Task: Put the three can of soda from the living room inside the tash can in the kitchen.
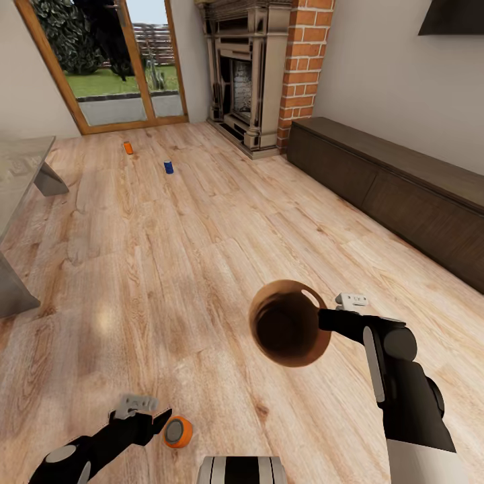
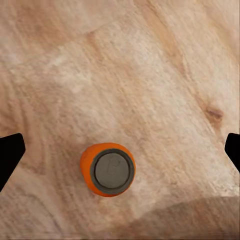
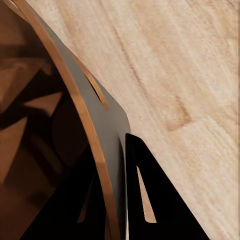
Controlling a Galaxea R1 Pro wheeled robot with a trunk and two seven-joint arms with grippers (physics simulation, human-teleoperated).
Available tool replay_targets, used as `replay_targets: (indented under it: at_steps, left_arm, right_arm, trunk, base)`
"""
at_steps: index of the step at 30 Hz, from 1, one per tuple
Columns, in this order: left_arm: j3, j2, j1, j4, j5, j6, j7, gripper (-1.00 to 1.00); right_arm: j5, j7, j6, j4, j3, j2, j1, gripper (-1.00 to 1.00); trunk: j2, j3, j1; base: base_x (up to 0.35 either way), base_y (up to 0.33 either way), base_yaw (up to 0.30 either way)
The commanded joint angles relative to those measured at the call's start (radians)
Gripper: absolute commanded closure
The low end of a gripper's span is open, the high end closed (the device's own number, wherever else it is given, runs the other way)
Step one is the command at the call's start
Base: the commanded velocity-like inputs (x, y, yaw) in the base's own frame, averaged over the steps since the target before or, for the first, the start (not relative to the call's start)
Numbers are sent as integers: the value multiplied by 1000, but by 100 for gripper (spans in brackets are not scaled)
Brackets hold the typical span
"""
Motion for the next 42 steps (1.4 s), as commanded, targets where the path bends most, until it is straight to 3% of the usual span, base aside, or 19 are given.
replay_targets:
  at_steps: [1, 6, 36, 42]
  left_arm:
    - [-19, -5, 0, 0, -17, 8, 25, -100]
    - [-54, -13, 0, 2, -42, 16, 63, -100]
    - [-58, -17, 0, 5, -43, 11, 69, -100]
    - [-61, -47, 0, 6, -49, 10, 75, -100]
  right_arm:
    - [-28, 7, 4, 0, 1, 0, 0, 100]
    - [-28, 9, 4, 0, 0, -3, 0, 100]
    - [-28, 10, 24, 0, 0, -4, 0, 100]
    - [-28, 10, 24, 0, 0, -4, 0, 100]
  trunk:
    - [0, 0, 0]
    - [0, 0, 0]
    - [0, 0, 0]
    - [0, 0, 0]
  base:
    - [0, 0, 0]
    - [0, 0, 0]
    - [0, 0, 0]
    - [0, 0, 0]
